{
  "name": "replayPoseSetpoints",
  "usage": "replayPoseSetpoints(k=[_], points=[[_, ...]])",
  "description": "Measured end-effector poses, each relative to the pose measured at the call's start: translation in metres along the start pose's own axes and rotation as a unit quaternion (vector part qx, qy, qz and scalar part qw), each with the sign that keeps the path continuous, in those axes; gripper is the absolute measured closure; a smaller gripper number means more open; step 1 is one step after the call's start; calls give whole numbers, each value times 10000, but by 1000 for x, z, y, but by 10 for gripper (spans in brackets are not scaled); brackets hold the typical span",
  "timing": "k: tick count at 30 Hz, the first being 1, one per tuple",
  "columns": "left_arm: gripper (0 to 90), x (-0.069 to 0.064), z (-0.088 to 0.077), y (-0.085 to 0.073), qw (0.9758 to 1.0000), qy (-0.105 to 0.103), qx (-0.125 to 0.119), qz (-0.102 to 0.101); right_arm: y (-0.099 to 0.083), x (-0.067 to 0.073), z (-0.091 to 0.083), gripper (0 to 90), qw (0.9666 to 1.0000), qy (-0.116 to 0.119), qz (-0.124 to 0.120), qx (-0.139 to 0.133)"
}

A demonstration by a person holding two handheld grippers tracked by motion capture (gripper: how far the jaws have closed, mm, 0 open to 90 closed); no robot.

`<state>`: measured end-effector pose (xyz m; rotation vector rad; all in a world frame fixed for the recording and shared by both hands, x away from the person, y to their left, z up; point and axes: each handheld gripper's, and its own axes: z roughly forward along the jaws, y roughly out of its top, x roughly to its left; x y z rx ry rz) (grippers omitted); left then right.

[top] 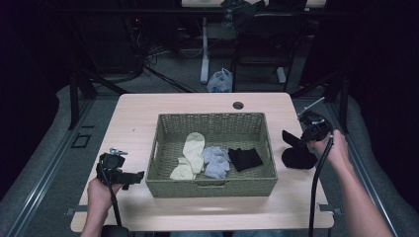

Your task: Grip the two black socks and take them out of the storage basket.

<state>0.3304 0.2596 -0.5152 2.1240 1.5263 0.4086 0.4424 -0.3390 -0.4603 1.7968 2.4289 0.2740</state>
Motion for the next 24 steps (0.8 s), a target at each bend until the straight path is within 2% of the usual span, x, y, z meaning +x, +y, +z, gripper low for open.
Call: replayPoseSetpoints(k=[1, 2, 4, 5, 11, 12, 14, 16, 17, 20, 21, 22, 24], points=[[11, 0, 0, 0, 10000, 2, 2, -3, -1, 1, 3, 860, 10000, -50, 25, -35], [11, 0, 0, 0, 10000, 1, -2, -2, -1, 1, 5, 856, 10000, -35, -41, 71], [11, 0, 0, 0, 10000, 2, -1, 3, -1, 3, 13, 849, 9999, -20, -2, 103], [11, 0, 0, 0, 10000, 6, -12, 0, -1, 2, 15, 846, 9999, 5, -61, 156], [11, 0, -1, 0, 10000, -13, 19, 6, -3, 8, 35, 811, 9999, 63, 83, 122], [11, 0, 0, 0, 10000, -13, 12, 2, -3, 8, 36, 787, 9997, 133, 48, 198], [11, 0, 0, 0, 10000, -8, 8, -2, -3, 9, 36, 711, 9997, 96, 84, 197], [11, 0, 0, 0, 10000, -9, 6, -1, -2, 9, 33, 615, 9998, 96, 81, 182], [11, 0, 0, 0, 10000, -5, 4, -6, -1, 8, 29, 565, 9997, 87, 4, 228], [11, 0, 0, 0, 10000, 4, -1, -4, 0, 9, 15, 450, 9999, 98, 6, 85], [11, 0, 0, 0, 10000, 7, -12, -7, 0, 10, 12, 418, 9998, 165, 58, -21], [11, 0, 0, 0, 10000, 11, -16, -8, 0, 12, 7, 388, 9998, 129, 94, -79], [11, 0, 0, 0, 10000, 14, -18, 0, 2, 13, -5, 318, 9998, 182, -45, -65]])
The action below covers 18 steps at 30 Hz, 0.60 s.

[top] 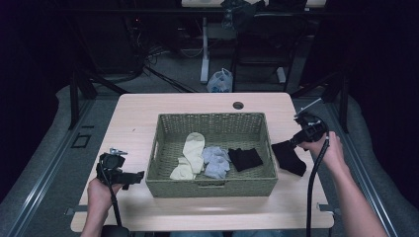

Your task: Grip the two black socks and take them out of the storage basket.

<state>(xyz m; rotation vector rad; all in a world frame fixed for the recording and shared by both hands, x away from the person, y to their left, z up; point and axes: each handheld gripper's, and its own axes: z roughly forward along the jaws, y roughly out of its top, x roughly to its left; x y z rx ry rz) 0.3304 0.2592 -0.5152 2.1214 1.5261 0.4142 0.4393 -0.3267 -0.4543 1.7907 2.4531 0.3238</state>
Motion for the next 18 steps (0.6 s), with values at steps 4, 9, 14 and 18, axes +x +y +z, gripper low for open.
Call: replayPoseSetpoints(k=[4, 9, 14, 18], points=[[11, 0, 0, 0, 10000, 2, -4, -9, 5, 10, -24, 198, 9996, 128, -187, -169], [11, 0, 0, 0, 10000, 0, -3, -10, 14, 32, -51, 71, 9979, 191, -476, -399], [11, 0, 0, 0, 10000, -6, -3, -12, 27, 58, -69, 0, 9956, 263, -769, -469], [11, 0, 0, 0, 10000, -13, -16, -24, 37, 78, -77, 0, 9927, 287, -1012, -581]])
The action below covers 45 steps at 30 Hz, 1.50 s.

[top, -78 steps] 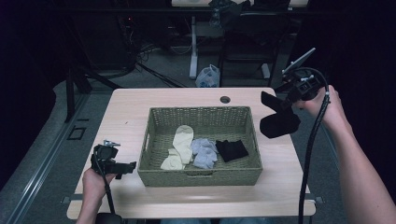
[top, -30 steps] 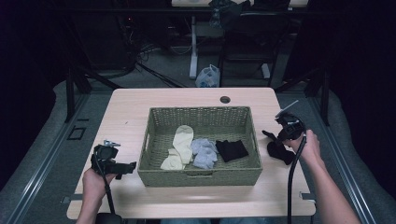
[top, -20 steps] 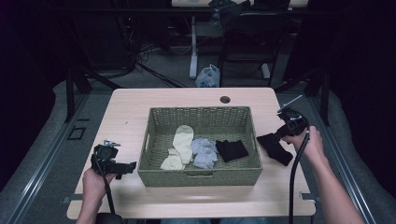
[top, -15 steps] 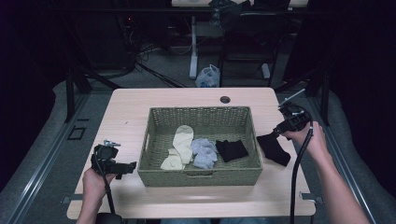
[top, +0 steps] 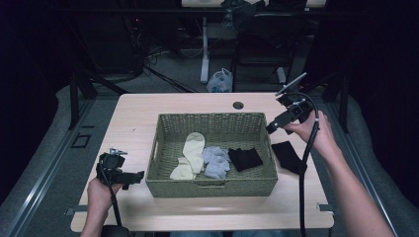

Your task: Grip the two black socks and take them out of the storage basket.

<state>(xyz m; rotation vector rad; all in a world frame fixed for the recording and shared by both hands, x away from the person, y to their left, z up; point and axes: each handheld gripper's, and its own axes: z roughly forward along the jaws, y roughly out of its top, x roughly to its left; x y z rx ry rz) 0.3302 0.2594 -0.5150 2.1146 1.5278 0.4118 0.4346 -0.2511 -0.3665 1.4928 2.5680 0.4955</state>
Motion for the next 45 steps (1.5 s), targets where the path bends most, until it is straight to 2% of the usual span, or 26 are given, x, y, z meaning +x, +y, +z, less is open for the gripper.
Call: replayPoseSetpoints(k=[8, 16, 26, 32, 33, 34, 38, 44, 45], points=[[11, 0, 0, 0, 10000, -5, 1, 0, 27, 32, 7, 0, 9992, 90, -376, -27], [11, 1, 0, 0, 10000, -24, 26, 22, 42, 54, 29, 0, 9986, 192, -488, 37], [11, 1, 0, 0, 10000, -12, 6, 24, 49, 69, 58, 0, 9974, 278, -612, 244], [11, 1, 0, 0, 10000, -16, 5, 28, 48, 75, 82, 0, 9977, 318, -512, 313], [11, 1, 0, 0, 10000, -15, 6, 29, 49, 74, 84, 0, 9964, 312, -619, 483], [11, 1, 0, 0, 10000, -18, 5, 31, 48, 76, 88, 0, 9970, 295, -561, 442], [11, 1, 0, 0, 10000, -19, -1, 27, 47, 79, 103, 0, 9960, 323, -588, 583], [11, 1, -1, 0, 10000, -34, 9, 28, 44, 81, 126, 53, 9947, 322, -583, 790], [11, 1, -1, 0, 10000, -35, 12, 26, 43, 82, 131, 66, 9953, 362, -500, 747]])
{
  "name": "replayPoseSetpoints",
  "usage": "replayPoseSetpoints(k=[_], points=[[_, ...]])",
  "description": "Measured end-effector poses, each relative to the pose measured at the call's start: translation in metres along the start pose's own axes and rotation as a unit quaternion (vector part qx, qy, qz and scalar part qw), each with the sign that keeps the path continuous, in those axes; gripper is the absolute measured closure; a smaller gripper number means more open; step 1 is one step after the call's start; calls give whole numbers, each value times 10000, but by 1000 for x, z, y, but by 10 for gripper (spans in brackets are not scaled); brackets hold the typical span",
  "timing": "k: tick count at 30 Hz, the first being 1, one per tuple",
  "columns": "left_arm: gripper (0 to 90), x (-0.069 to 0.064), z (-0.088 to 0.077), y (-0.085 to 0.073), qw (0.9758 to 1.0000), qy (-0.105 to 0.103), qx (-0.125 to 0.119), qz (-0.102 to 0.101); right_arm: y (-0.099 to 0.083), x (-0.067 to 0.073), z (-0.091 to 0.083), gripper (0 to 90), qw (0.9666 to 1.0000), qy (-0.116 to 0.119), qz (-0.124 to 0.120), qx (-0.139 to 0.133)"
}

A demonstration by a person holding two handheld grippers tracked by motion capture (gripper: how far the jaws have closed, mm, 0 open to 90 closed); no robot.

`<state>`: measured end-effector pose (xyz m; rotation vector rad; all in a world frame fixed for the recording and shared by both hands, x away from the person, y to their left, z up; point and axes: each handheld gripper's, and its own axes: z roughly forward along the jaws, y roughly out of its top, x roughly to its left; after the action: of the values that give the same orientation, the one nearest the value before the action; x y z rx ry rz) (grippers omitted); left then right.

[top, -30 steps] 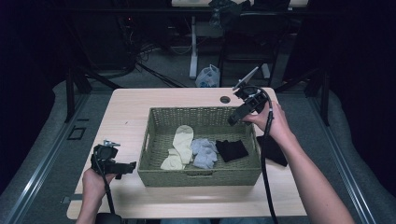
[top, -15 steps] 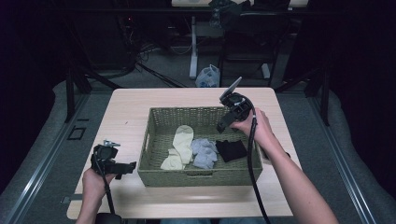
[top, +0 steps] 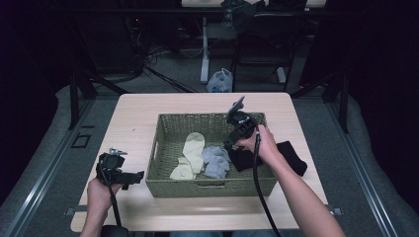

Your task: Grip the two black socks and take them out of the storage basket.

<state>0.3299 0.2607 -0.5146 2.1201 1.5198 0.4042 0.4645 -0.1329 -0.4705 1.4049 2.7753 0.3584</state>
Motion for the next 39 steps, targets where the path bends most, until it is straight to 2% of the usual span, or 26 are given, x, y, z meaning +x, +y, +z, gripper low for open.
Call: replayPoseSetpoints(k=[1, 2, 8, 10, 11, 12, 13, 16, 17, 18, 20, 23, 24, 27, 29, 30, 31, 32, 33, 34, 35, 39], points=[[11, 0, 0, 0, 10000, -1, -2, 0, 1, -1, 2, 86, 9999, -17, -55, 90], [11, 0, 0, 0, 10000, -6, 10, 2, 0, 0, 7, 101, 10000, -5, 14, 47], [11, 0, 0, 0, 10000, 0, 10, 10, 1, -2, 25, 204, 9995, -88, -1, 306], [11, 0, 0, 0, 10000, -3, 12, 10, 0, -1, 32, 241, 9997, -78, 116, 179], [11, 0, 0, 0, 10000, -11, 14, 12, 1, -2, 33, 268, 9993, -112, 39, 343], [11, 0, 0, 0, 10000, -3, 12, 13, 0, -1, 37, 286, 9995, -103, 119, 274], [11, 0, 0, 0, 10000, 0, 13, 13, 1, -2, 38, 309, 9992, -133, 40, 369], [11, 0, 0, 0, 10000, -1, 16, 14, 0, -3, 43, 372, 9990, -200, 56, 390], [11, 0, 0, 0, 10000, 8, 4, 9, -1, -1, 47, 401, 9994, -179, 230, 194], [11, 0, 1, 0, 10000, 6, 2, 8, 0, -3, 45, 430, 9988, -236, 72, 421], [11, 0, 1, 0, 10000, 8, -1, 11, -2, 0, 51, 506, 9992, -202, 243, 226], [11, 0, 0, 0, 10000, 6, 4, 9, 0, 0, 49, 661, 9987, -162, 60, 489], [11, 0, 1, 0, 10000, 9, 1, 8, -2, 2, 52, 707, 9993, -109, 210, 285], [11, 0, 1, 0, 10000, 4, 7, 13, 0, 0, 47, 820, 9983, -174, -37, 558], [11, 0, 0, 0, 10000, 7, 5, 14, -3, 1, 48, 837, 9994, -67, 196, 272], [11, 0, 1, 0, 10000, 14, -7, 11, -3, -1, 45, 841, 9991, -41, 189, 384], [11, 0, 1, 0, 10000, 10, 0, 14, -5, -1, 44, 843, 9994, -16, 227, 263], [11, -1, 1, 0, 10000, 16, 0, 13, -5, -4, 40, 844, 9993, -12, 137, 339], [11, -1, 1, 0, 10000, 15, -3, 22, -7, -3, 39, 844, 9994, 64, 273, 189], [11, -1, 1, 0, 10000, 18, -6, 21, -7, -5, 33, 845, 9993, 65, 162, 331], [11, -1, 1, 0, 10000, 16, -7, 12, -7, -6, 28, 845, 9993, 74, 120, 351], [11, -1, 1, 0, 10000, 7, 7, 16, -9, -9, 10, 845, 9996, 139, 80, 226]])
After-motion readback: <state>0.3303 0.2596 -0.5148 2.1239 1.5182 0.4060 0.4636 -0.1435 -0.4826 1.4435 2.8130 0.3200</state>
